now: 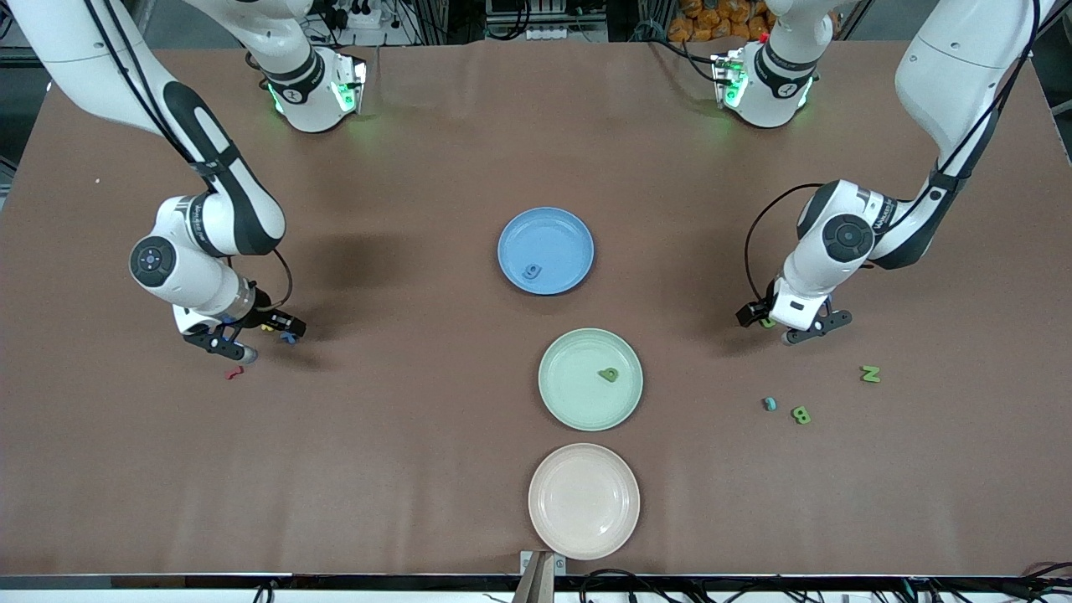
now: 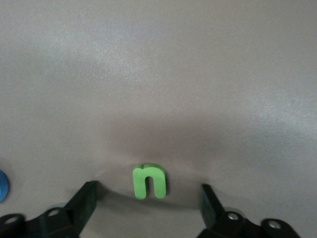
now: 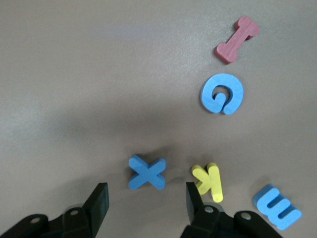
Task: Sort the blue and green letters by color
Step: 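Grasp the blue X with the right gripper while the left grasps the n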
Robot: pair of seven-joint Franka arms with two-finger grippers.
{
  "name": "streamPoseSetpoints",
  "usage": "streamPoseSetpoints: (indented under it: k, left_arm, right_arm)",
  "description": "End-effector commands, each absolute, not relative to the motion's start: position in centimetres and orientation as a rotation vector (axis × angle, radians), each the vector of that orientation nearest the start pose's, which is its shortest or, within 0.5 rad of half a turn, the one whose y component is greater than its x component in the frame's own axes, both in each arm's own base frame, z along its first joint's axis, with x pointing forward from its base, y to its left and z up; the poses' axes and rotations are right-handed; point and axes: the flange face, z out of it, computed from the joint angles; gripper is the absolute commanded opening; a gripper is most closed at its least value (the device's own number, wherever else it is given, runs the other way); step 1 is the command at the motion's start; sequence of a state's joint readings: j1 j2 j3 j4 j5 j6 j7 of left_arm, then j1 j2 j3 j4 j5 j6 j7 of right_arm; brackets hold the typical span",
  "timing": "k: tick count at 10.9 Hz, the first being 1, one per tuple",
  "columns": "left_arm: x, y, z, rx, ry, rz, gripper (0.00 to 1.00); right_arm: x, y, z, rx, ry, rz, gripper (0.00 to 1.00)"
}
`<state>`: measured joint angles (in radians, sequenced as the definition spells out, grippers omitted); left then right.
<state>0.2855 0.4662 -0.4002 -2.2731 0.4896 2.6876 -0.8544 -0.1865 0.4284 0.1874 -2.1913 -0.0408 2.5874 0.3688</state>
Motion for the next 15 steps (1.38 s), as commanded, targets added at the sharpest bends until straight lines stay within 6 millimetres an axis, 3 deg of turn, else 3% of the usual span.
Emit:
streamPoseSetpoints:
  k: [1,5,7,9,10,11,13,15]
  left_arm:
    - [52.9,-8.5,16.9,-3.078,-0.515,-0.081,0.00]
    - [53.3,-9.3,17.4,-3.083,-0.499,-0.100,0.00]
    - [54.2,-9.5,18.2,-3.087,-0.509,-0.134,0.00]
    - [55.1,-11.0,19.5,-3.099,-0.554,-0.176,0.00]
    - [55.7,-12.1,20.3,-3.107,-0.606,-0.204,0.00]
    - [56.0,-13.4,21.0,-3.118,-0.633,-0.225,0.00]
    - [57.4,-16.0,22.2,-3.129,-0.720,-0.274,0.00]
    - [57.9,-21.4,21.7,-3.157,-0.813,-0.266,0.00]
  right_arm:
    - [56.7,0.4,17.8,-3.063,0.541,0.043,0.68]
    - [56.9,0.5,17.5,-3.061,0.543,0.049,0.64]
    - [56.9,1.1,17.2,-3.060,0.554,0.054,0.56]
    - [56.9,0.6,17.1,-3.090,0.523,0.048,0.29]
    - [56.8,0.6,17.0,-3.108,0.496,0.046,0.06]
    - [56.8,0.6,17.0,-3.112,0.490,0.045,0.00]
    - [57.4,1.4,18.1,-3.110,0.502,0.033,0.00]
    - [58.0,4.9,20.2,-3.115,0.592,0.068,0.00]
